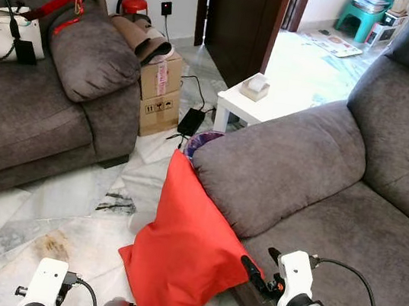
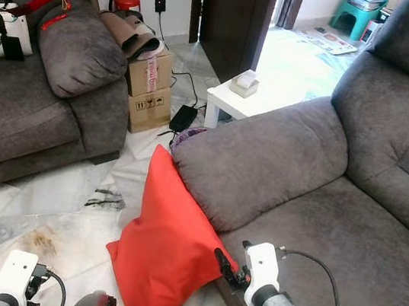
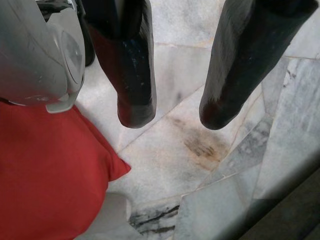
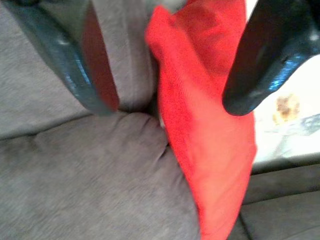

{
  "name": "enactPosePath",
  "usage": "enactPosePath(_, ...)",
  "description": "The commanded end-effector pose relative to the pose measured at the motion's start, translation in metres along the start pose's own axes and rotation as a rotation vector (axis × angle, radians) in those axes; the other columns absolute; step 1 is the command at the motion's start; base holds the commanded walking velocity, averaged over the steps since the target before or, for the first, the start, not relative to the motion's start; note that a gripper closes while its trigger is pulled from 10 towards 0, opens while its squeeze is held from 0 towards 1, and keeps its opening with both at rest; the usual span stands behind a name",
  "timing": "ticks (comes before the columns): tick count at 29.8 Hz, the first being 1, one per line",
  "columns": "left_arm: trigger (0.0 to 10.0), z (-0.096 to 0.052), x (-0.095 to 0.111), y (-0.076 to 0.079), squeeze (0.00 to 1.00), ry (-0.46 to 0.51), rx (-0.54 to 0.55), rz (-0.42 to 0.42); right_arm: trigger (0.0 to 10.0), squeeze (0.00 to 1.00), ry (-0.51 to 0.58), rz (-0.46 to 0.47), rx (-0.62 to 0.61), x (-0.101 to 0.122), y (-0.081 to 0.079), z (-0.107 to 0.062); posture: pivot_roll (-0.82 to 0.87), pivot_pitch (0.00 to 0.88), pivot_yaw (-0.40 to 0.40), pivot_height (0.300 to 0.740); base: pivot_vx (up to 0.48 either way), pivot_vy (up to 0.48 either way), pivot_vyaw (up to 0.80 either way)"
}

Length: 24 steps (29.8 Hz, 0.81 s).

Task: Move the pillow to the sofa from floor

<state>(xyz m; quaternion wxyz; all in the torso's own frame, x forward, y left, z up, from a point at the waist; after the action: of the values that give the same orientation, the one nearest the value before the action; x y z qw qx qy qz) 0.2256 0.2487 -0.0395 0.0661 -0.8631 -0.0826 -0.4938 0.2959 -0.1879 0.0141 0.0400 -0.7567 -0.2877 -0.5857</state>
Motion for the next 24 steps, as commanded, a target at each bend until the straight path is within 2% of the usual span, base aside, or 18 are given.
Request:
enactPosePath(1,10.0,-0.001,-0.002,-0.001,0.00,0.003,0.006,-0.001,10.0,1.00,-0.009,-0.014,-0.017,0.001,0.001,0.002,0.06,0.145,0.023,0.622,0.000,0.000,0.00)
enactPosePath(8,10.0,0.002,0.006,0.000,0.00,0.031,-0.005,-0.003,10.0,1.00,-0.025,-0.020,-0.015,0.005,-0.008,0.010,0.06,0.152,0.025,0.622,0.000,0.000,0.00)
enactPosePath(13,10.0,0.004,0.014,0.006,0.00,0.067,-0.022,-0.011,10.0,1.00,-0.089,-0.047,0.005,0.000,-0.016,0.014,0.07,0.159,0.026,0.622,0.000,0.000,0.00)
enactPosePath(14,10.0,0.004,0.015,0.007,0.00,0.072,-0.027,-0.012,10.0,0.00,-0.090,-0.043,0.008,0.001,-0.017,0.015,0.07,0.161,0.025,0.622,0.000,0.000,0.00)
enactPosePath(24,10.0,0.001,0.015,0.009,0.00,0.089,-0.048,-0.007,10.0,0.00,-0.095,-0.049,0.016,0.002,-0.020,0.018,0.08,0.172,0.029,0.622,0.000,0.000,0.00)
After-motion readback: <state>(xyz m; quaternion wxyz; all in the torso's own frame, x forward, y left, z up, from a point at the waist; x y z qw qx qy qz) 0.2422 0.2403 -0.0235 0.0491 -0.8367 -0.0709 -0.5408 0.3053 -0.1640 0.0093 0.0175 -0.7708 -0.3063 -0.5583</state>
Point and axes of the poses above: a point about 5 cm out from each wrist's last joint towards the gripper, its own z axis pointing out of the wrist towards the gripper, its own x axis along the axis of the wrist's last joint, y = z × x, the point moved 1 cm from there along z, pointing out of the wrist towards the gripper, and after that the axes turned 14 degrees about -z, right-handed, at the moved point
